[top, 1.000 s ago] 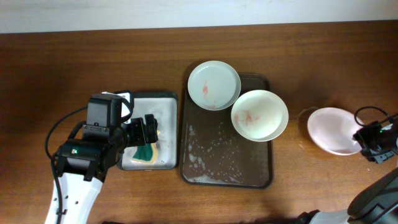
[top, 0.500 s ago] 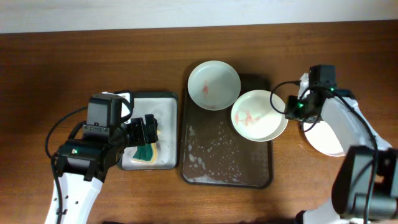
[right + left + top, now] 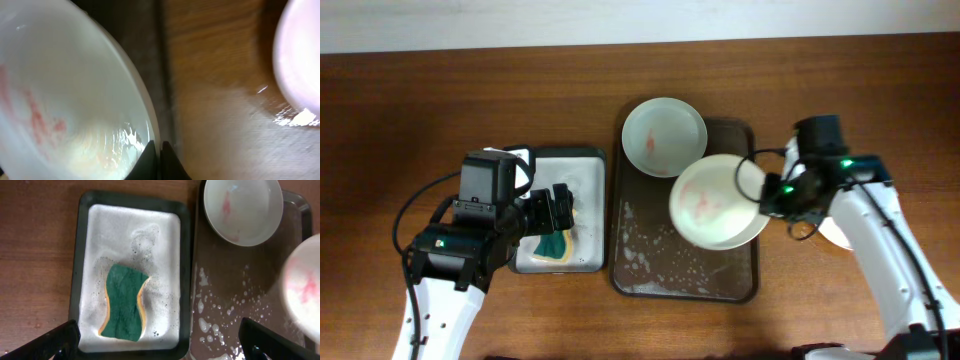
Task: Clean dirty plates on tray and stack at the side
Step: 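Move the right gripper back and grip the right plate's rim, then pick up the sponge again with the left gripper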
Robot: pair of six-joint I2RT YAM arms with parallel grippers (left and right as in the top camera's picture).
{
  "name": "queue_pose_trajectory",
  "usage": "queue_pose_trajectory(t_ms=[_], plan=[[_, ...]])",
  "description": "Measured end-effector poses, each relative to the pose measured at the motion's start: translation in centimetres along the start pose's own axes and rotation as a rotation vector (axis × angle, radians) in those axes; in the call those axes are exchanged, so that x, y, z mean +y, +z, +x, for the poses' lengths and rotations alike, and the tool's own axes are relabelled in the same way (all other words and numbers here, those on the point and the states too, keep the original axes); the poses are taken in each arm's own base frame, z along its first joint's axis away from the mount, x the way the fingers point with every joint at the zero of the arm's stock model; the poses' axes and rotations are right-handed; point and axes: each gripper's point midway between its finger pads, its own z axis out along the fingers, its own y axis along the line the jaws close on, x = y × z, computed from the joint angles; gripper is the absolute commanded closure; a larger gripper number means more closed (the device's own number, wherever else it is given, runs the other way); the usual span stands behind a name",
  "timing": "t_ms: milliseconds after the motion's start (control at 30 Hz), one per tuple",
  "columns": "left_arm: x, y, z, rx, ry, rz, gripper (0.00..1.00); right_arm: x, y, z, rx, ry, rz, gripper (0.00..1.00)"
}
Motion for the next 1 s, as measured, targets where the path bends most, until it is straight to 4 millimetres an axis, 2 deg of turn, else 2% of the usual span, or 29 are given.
queue_pose_trajectory(t_ms=[67,133,167,200,233,333,400,467,500,567,600,667,700,767,800,833,900,1000], plan=[[0.0,0.0,0.0,0.0,0.0,0.0,0.01,2.3,1.6,1.4,0.012,-0.008,-0.009,0.96],[0.0,0.0,0.0,-0.001,0.0,0.001,0.01,3.7,4.3,3.2,0.027,0.004,0.006,0.96],[0.0,0.0,0.0,-0.001,0.0,0.001,0.01,3.6,5.6,4.1,0.037,0.027,0.02,0.86],[0.0,0.0,0.0,0.0,0.0,0.0,0.01,3.8,6.5,3.8,0.005,0.033,0.015,0.69],[0.0,0.0,0.0,0.0,0.0,0.0,0.01,3.8,6.9,3.7,-0.004,0.019,0.017,0.62],[-0.3,0.0,0.8,0.035,-0.002,0.023,0.01,4.0,6.1,3.8,0.015,-0.101,0.027,0.6],[-0.6,-0.1,1.5,0.067,-0.005,0.041,0.0,5.1,3.7,2.5,-0.011,-0.197,0.014,0.6],[-0.3,0.4,1.9,0.094,-0.007,0.025,0.04,6.5,0.4,1.2,-0.071,-0.276,-0.027,0.6],[0.3,1.4,2.2,0.12,-0.009,-0.011,0.11,7.2,-1.2,0.8,-0.112,-0.308,-0.061,0.6],[1.3,3.5,2.9,0.147,-0.013,-0.059,0.29,7.8,-2.7,1.1,-0.134,-0.335,-0.104,0.6],[2.2,5.8,3.7,0.179,-0.022,-0.094,0.34,8.0,-3.1,1.5,-0.132,-0.345,-0.123,0.6],[3.3,9.1,5.5,0.243,-0.021,-0.134,0.51,8.2,-3.2,2.2,-0.108,-0.358,-0.144,0.6],[3.6,10.6,6.2,0.27,-0.026,-0.148,0.67,8.2,-3.2,2.5,-0.096,-0.36,-0.147,0.61],[4.3,14.0,7.3,0.328,-0.019,-0.176,0.82,8.4,-3.2,2.9,-0.083,-0.367,-0.156,0.61],[4.6,15.0,7.8,0.348,-0.018,-0.184,0.88,8.4,-3.2,3.0,-0.078,-0.368,-0.158,0.61],[4.9,16.2,8.3,0.368,-0.017,-0.194,1.0,8.5,-3.2,3.0,-0.077,-0.369,-0.159,0.61],[5.1,17.3,8.7,0.386,-0.021,-0.204,1.0,8.5,-3.2,3.1,-0.073,-0.368,-0.161,0.61],[4.8,17.4,8.5,0.401,-0.01,-0.19,1.0,8.5,-3.2,3.1,-0.073,-0.369,-0.161,0.61]])
